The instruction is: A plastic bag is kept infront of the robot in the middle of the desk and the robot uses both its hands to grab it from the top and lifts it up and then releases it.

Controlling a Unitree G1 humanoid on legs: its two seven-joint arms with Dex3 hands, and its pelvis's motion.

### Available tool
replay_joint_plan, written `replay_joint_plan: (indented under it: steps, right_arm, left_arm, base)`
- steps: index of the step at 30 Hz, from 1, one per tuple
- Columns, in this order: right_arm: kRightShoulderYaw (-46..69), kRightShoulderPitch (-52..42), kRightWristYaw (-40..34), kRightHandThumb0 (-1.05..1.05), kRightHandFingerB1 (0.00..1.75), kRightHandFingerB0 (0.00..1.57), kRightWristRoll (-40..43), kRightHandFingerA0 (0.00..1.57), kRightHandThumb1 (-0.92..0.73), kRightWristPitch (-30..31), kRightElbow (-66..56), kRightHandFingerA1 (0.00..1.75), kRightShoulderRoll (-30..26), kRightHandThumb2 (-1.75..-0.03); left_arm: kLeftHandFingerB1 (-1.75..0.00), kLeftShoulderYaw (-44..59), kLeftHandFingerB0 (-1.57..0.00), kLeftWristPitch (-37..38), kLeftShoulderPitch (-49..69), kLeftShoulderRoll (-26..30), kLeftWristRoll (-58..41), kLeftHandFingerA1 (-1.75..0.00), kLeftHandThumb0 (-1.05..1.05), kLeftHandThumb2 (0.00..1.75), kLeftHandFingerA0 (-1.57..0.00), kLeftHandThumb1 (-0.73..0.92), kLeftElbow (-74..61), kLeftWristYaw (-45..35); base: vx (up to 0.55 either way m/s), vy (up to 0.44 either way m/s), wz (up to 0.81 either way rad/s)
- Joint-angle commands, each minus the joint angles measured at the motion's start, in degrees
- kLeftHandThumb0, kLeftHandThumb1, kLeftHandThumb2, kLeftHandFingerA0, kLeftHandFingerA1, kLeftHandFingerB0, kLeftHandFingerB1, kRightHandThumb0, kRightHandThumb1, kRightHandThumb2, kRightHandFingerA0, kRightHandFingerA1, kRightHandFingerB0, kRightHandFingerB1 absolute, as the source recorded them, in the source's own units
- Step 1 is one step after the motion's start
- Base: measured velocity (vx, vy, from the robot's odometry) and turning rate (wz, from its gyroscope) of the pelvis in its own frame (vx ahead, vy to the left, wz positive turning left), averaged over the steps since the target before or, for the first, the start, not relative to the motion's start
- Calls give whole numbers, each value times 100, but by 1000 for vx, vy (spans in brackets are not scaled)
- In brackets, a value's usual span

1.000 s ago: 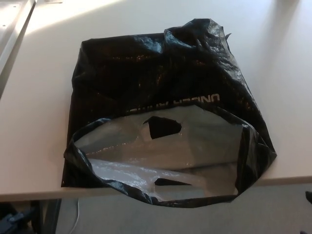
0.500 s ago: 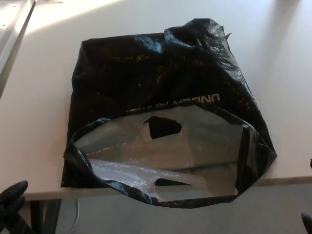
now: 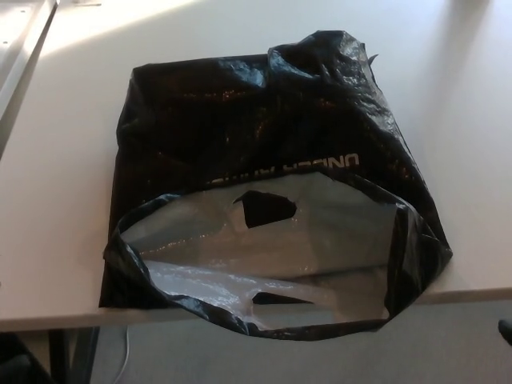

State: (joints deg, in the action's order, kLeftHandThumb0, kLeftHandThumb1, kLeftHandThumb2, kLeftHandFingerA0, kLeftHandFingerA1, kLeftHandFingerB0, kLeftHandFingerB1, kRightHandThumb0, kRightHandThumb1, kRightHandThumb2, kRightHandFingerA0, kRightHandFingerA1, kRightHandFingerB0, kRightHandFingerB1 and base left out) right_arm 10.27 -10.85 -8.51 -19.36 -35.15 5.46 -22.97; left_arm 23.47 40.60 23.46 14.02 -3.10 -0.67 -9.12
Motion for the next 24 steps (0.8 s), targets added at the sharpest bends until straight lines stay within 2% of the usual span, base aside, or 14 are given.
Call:
replay_joint_plan:
  steps: [1, 2, 4, 5, 9, 10, 11, 12, 15, 17, 19, 20, 23, 24]
  right_arm:
    - [-12, 677, 303, -87, 2, 0, -331, 34, -53, 770, 90, 49, -433, -59]
    - [-112, 1125, 276, -87, 3, 0, -477, 41, -54, 799, 485, 59, -562, -58]
    - [-311, 1776, 237, -90, 6, 0, -784, 53, -44, 938, 1018, 102, -773, -67]
    - [-374, 1934, 245, -68, 12, 0, -810, 71, -35, 924, 1170, 118, -824, -82]
    - [-615, 2521, 391, -76, 7, 6, -754, 82, -36, 902, 1802, 140, -997, -72]
    - [-798, 2860, 518, -67, 6, 3, -816, 93, -34, 827, 2197, 142, -1133, -72]
    - [-897, 3022, 546, -70, 16, 0, -894, 88, -39, 858, 2358, 156, -1192, -57]
    - [-984, 3145, 598, -66, 5, 0, -925, 99, -34, 914, 2471, 143, -1238, -72]
    - [-1178, 3370, 721, -64, 5, 0, -940, 100, -34, 1031, 2689, 143, -1311, -71]
    - [-1504, 3717, 796, -74, 19, 0, -1207, 94, -37, 1184, 3020, 130, -1445, -58]
    - [-1790, 3935, 1002, -75, 16, 0, -1380, 97, -37, 1402, 3169, 117, -1533, -61]
    - [-1902, 4018, 1033, -69, 7, 0, -1389, 102, -31, 1387, 3265, 116, -1562, -73]
    - [-2244, 4264, 964, -73, 0, 0, -1576, 97, -31, 1356, 3573, 104, -1634, -76]
    - [-2327, 4338, 969, -82, 15, 0, -1595, 99, -41, 1349, 3665, 111, -1632, -54]
  left_arm:
    - [-32, 405, -34, -31, -482, 589, 1232, -103, -51, 53, -57, 40, 304, 546]
    - [-33, 395, -37, 22, -842, 784, 1264, -131, -45, 52, -48, 37, 668, 614]
    - [-38, 362, -34, -69, -1295, 1091, 1669, -129, -58, 65, -58, 38, 1011, 845]
    - [-37, 329, -35, -105, -1398, 1158, 1705, -132, -58, 64, -56, 40, 1096, 861]
    - [-38, 154, -33, -215, -1817, 1420, 1806, -132, -58, 66, -58, 39, 1498, 913]
    - [-32, 24, -37, -382, -2037, 1561, 2021, -153, -46, 52, -54, 35, 1643, 967]
    - [-37, -57, -34, -362, -2173, 1631, 2100, -136, -57, 64, -62, 39, 1801, 1001]
    - [-36, -125, -35, -372, -2262, 1677, 2132, -140, -56, 63, -65, 39, 1904, 1017]
    - [-36, -266, -35, -381, -2424, 1781, 2161, -143, -53, 62, -68, 39, 2115, 1052]
    - [-32, -548, -32, -647, -2727, 1887, 2110, -145, -41, 51, -88, 32, 2458, 850]
    - [-37, -760, -21, -963, -2911, 1925, 2163, -139, -40, 67, -86, 31, 2633, 791]
    - [-32, -841, -33, -956, -2983, 1950, 2191, -163, -47, 52, -80, 29, 2756, 840]
    - [-30, -1189, -29, -1091, -3242, 2078, 2399, -170, -52, 51, -77, 30, 3086, 842]
    - [-32, -1299, -26, -1140, -3315, 2121, 2486, -161, -55, 55, -80, 30, 3170, 854]
  base:
    - [0, 0, 0]
    - [0, 0, 0]
    - [0, 0, 0]
    - [0, 0, 0]
    - [0, 0, 0]
    - [0, 0, 0]
    - [0, 0, 0]
    - [0, 0, 0]
    - [0, 0, 0]
    - [0, 0, 0]
    - [0, 0, 0]
    - [0, 0, 0]
    - [0, 0, 0]
    - [0, 0, 0]
